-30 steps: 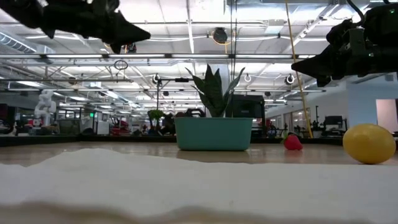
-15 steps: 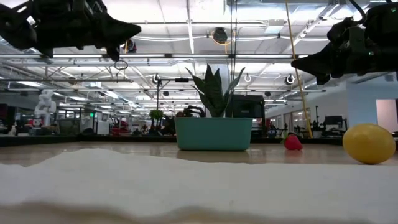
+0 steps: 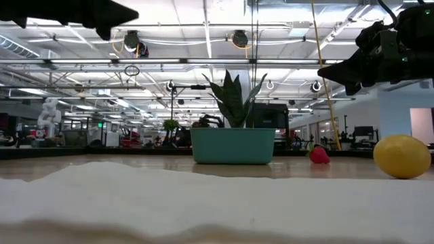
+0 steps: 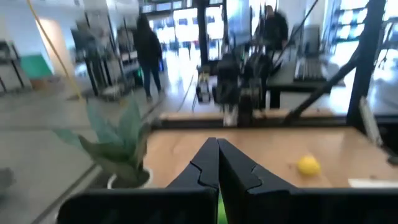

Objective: Pick and placing Produce into tupperware
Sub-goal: Put the red strawberry into the green bin

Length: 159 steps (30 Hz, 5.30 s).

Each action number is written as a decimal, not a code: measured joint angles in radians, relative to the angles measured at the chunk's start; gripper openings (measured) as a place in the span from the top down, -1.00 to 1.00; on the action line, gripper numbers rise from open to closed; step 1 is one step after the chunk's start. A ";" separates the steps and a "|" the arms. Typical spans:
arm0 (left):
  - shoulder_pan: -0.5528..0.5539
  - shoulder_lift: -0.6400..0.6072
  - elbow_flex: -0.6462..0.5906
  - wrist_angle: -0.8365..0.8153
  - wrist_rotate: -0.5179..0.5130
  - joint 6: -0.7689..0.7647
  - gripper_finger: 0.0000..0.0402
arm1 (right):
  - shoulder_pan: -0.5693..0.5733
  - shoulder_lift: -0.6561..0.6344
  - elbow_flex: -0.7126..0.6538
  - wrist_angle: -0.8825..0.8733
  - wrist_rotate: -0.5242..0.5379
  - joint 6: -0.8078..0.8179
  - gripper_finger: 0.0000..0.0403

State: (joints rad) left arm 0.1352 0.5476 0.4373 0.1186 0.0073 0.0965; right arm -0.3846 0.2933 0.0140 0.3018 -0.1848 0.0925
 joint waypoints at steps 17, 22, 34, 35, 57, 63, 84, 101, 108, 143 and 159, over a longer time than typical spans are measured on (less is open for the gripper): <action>0.058 -0.164 -0.209 0.145 0.044 -0.077 1.00 | 0.000 0.000 0.000 0.026 0.000 -0.003 1.00; 0.041 -0.258 -0.238 0.129 0.040 -0.059 1.00 | 0.000 0.000 0.000 0.026 0.000 -0.003 1.00; 0.057 -0.319 -0.322 0.082 0.044 -0.057 1.00 | 0.000 0.000 0.000 0.023 0.000 0.000 1.00; 0.063 -0.319 -0.331 0.083 0.047 -0.056 1.00 | 0.000 0.000 0.000 0.023 0.000 0.000 1.00; -0.026 -0.317 -0.428 0.123 0.081 -0.120 1.00 | 0.000 0.000 0.000 0.045 0.000 0.000 1.00; -0.110 -0.317 -0.428 0.102 0.063 0.002 1.00 | 0.000 0.000 0.000 0.032 0.000 0.000 1.00; -0.121 -0.317 -0.427 0.110 0.042 0.034 0.91 | 0.000 0.016 0.000 0.012 -0.002 0.016 1.00; -0.121 -0.317 -0.427 0.130 0.035 0.123 0.91 | 0.000 0.210 0.120 0.001 -0.002 -0.011 1.00; -0.121 -0.317 -0.427 0.130 0.035 0.135 0.87 | 0.000 0.322 0.262 -0.142 -0.003 -0.022 1.00; -0.121 -0.317 -0.427 0.129 -0.019 0.145 0.87 | -0.007 0.819 0.799 -0.899 -0.070 -0.029 1.00; -0.121 -0.317 -0.426 0.123 -0.019 0.144 0.87 | -0.006 0.890 0.799 -0.890 -0.077 -0.021 0.58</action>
State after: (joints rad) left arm 0.0147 0.2306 0.0109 0.2413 -0.0113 0.2405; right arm -0.3908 1.1828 0.8127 -0.5880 -0.2615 0.0715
